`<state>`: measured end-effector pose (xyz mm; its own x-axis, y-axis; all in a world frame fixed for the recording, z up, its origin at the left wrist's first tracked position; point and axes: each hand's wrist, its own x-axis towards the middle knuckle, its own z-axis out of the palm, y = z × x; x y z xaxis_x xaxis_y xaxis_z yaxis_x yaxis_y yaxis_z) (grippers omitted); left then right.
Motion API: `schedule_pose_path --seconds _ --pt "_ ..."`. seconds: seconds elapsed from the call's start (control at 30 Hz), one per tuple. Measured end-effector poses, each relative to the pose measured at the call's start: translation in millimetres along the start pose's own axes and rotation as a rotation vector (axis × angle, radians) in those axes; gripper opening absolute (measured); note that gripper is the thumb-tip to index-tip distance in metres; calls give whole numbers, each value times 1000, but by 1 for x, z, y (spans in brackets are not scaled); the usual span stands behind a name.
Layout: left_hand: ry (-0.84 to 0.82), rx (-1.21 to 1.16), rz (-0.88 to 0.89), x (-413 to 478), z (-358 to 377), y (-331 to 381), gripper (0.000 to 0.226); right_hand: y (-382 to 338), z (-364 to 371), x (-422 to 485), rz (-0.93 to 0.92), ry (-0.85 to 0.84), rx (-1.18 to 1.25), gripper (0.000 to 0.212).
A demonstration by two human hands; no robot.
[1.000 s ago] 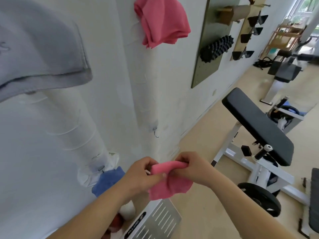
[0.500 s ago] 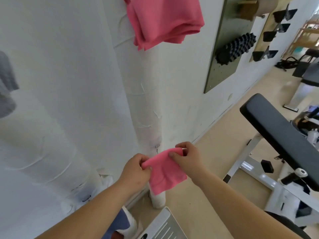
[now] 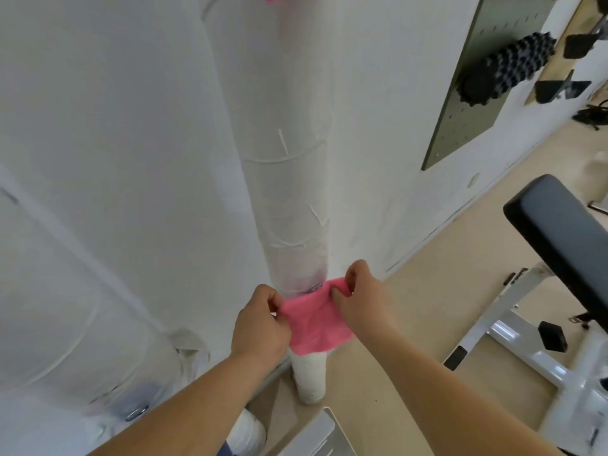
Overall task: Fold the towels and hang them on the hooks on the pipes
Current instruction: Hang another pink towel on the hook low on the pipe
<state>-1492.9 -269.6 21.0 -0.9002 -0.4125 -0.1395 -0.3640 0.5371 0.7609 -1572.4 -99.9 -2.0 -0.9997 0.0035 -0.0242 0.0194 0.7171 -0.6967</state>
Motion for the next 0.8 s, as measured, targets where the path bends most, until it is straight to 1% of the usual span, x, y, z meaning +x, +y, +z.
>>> schedule_pose_path --seconds 0.07,0.2,0.3,0.33,0.4,0.43,0.5,0.53,0.6,0.67,0.73,0.8 --pt "7 30 -7 7 7 -7 24 9 8 5 11 -12 -31 26" --pt "6 39 -50 15 20 -19 24 15 21 10 50 -73 142 17" --pt "-4 -47 -110 15 27 -20 24 16 22 5 -34 -136 182 28" --pt "-19 -92 -138 13 30 -19 21 18 21 2 -59 -152 204 30" --pt "-46 -125 -161 10 33 -17 5 24 17 -3 -125 -160 241 30" --pt "-40 -98 -135 9 34 -16 5 27 15 -4 -169 -171 241 30" --pt "13 -8 -49 10 36 -16 18 32 11 -4 -244 -218 207 34" --pt "45 26 -1 10 36 -15 19 32 9 -3 -275 -231 179 34" --pt "68 67 89 9 35 -12 16 33 10 0 -316 -220 115 29" --pt "62 84 181 8 38 -12 11 34 13 1 -297 -210 49 23" --pt "36 85 268 4 40 -18 6 35 16 2 -245 -249 7 23" --pt "-59 111 364 -3 43 -25 26 34 16 3 -225 -289 11 23"
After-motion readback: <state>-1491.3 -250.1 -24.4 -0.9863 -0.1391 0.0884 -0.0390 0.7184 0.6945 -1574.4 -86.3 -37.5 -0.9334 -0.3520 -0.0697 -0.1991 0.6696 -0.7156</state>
